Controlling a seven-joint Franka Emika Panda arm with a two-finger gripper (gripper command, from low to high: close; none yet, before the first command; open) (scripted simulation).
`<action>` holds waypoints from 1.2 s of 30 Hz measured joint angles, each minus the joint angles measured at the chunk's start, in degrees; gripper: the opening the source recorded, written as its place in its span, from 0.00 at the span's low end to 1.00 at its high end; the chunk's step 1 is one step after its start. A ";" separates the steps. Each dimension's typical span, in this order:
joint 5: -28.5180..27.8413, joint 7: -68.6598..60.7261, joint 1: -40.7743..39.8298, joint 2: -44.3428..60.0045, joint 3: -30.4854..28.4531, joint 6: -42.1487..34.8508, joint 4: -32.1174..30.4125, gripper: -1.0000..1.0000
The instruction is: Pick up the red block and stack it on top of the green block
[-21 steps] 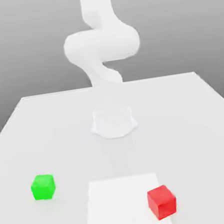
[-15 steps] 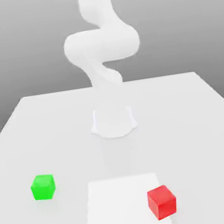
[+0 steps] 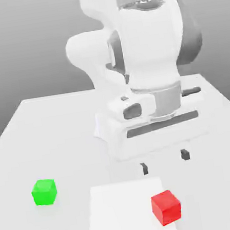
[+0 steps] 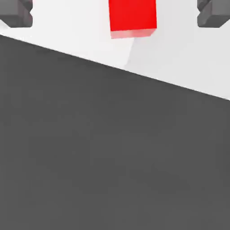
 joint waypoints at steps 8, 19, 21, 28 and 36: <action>-2.14 0.79 1.36 15.69 -1.13 11.51 0.29 0.00; -1.59 0.38 1.06 8.46 -0.69 5.36 -0.81 0.00; -1.48 0.64 0.28 4.79 -1.48 2.57 -1.66 0.00; -4.53 7.61 -16.03 -3.62 -11.42 0.15 -7.16 0.00; -3.83 12.03 -28.39 -8.50 -19.37 0.45 -12.56 0.00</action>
